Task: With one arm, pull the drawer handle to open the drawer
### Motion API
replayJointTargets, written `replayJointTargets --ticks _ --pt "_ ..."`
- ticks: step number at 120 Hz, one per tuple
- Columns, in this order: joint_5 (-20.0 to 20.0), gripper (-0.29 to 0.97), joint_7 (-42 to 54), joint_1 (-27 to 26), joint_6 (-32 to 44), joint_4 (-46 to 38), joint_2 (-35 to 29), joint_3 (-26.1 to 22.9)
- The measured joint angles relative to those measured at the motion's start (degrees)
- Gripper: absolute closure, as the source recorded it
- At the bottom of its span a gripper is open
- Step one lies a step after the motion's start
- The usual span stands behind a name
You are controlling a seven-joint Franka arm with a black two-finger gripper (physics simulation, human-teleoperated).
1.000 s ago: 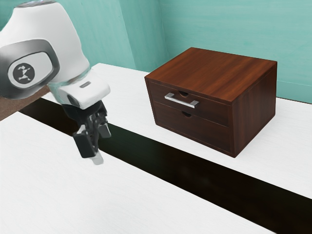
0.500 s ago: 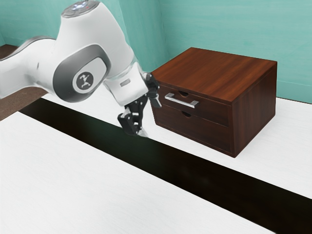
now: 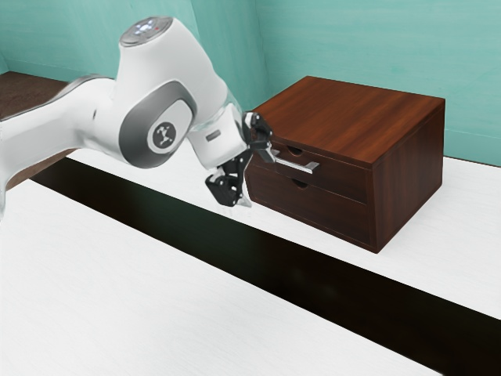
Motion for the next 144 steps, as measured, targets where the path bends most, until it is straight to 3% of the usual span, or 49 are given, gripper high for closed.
replayJointTargets --ticks 61,144 --pt "-1.0 0.00 1.8 1.9 9.8 0.4 5.7 1.5" --pt "-1.7 0.00 2.5 1.1 12.3 5.6 12.6 1.3"
